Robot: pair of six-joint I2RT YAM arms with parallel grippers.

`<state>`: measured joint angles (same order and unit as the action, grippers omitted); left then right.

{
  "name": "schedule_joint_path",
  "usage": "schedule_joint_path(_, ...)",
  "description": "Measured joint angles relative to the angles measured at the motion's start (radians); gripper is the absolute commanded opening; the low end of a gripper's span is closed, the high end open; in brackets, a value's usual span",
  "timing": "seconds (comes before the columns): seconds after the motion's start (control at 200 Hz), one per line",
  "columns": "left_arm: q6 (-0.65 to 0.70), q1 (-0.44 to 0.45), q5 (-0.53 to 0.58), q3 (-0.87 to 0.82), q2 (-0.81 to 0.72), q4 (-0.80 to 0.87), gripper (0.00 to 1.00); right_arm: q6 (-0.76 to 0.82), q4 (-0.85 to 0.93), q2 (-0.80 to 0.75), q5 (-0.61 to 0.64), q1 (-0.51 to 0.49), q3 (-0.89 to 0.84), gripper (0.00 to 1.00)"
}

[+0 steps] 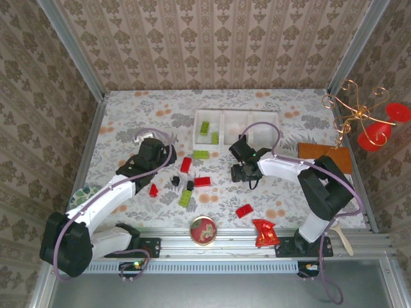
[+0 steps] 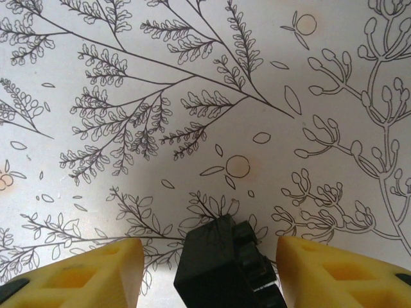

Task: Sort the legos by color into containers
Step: Pick up the lego from the center of the table.

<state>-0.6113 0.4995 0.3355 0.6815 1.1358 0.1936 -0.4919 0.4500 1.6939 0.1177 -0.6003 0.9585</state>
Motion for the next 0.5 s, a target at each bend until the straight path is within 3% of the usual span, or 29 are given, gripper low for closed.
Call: schedule_joint_path(0.5,-0.046,-0.047,-0.084,-0.002,0.029,-0.034,1.00,0.018,0.007,0.025,0.005,0.001,0.011,0.34)
